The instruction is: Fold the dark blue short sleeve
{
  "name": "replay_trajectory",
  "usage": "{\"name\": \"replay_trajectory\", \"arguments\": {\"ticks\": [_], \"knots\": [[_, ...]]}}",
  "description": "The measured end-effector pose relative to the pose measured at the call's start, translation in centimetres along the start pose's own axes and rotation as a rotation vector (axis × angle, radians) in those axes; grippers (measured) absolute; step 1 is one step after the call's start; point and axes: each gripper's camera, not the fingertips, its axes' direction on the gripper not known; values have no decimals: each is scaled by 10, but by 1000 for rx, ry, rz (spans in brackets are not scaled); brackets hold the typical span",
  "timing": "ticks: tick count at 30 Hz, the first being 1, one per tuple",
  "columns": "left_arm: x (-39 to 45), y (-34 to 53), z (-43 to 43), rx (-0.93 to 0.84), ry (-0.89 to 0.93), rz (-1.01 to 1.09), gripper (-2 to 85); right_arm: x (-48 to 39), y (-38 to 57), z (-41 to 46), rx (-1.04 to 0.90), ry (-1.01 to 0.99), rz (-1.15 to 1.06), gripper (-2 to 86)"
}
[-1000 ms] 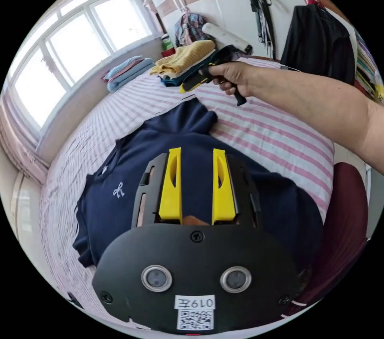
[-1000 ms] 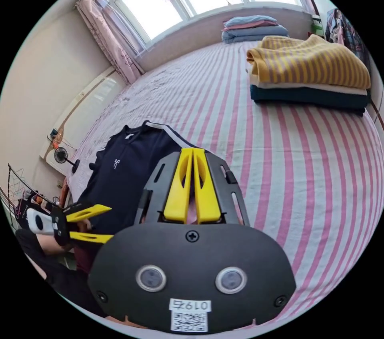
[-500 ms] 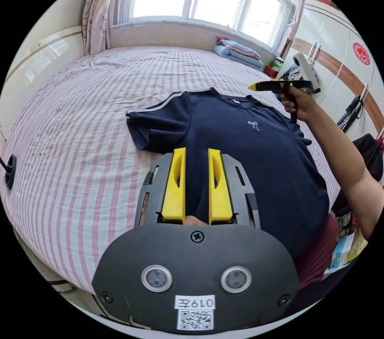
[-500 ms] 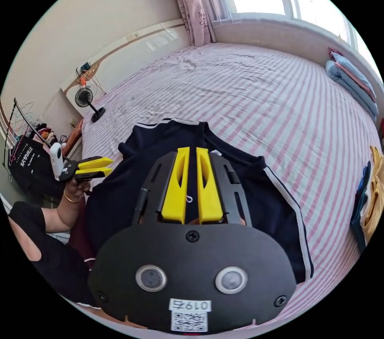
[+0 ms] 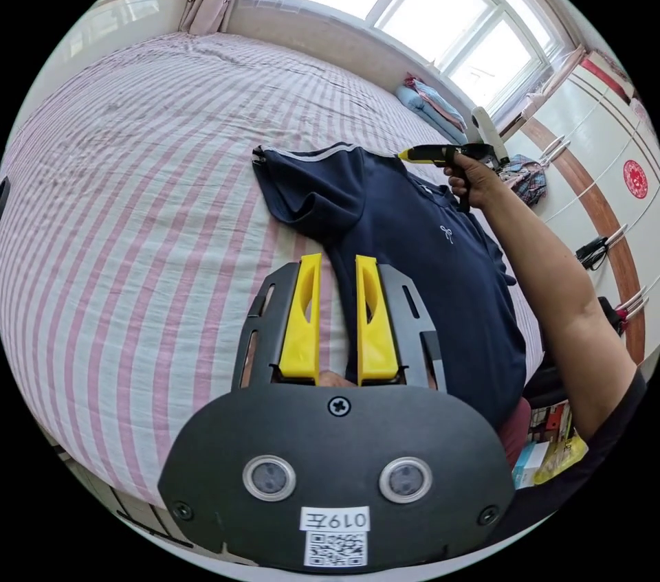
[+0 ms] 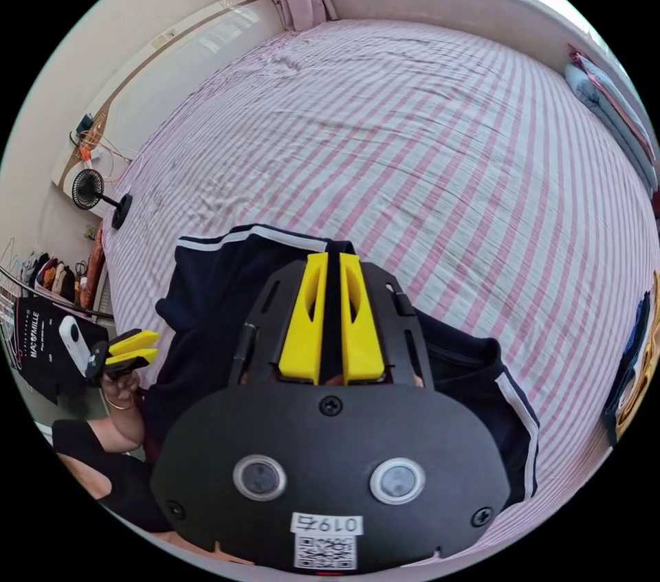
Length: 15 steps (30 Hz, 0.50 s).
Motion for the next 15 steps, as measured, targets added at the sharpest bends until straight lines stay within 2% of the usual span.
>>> {"name": "replay_trajectory", "arguments": {"ticks": [5,10,12,15], "knots": [[19,-13,-16,-31,0,4,65,14,-14,29,-57,-34,6,-5],[40,-21,-31,-38,-28,24,62,27,-19,35,5,-78,-13,-9],[44,-23,-36,-41,-32,21,61,28,-20,44,-53,-16,-46,-9],[49,-27,-46,-43,-5,9,60,31,-13,33,-38,49,-103,-9]]}}
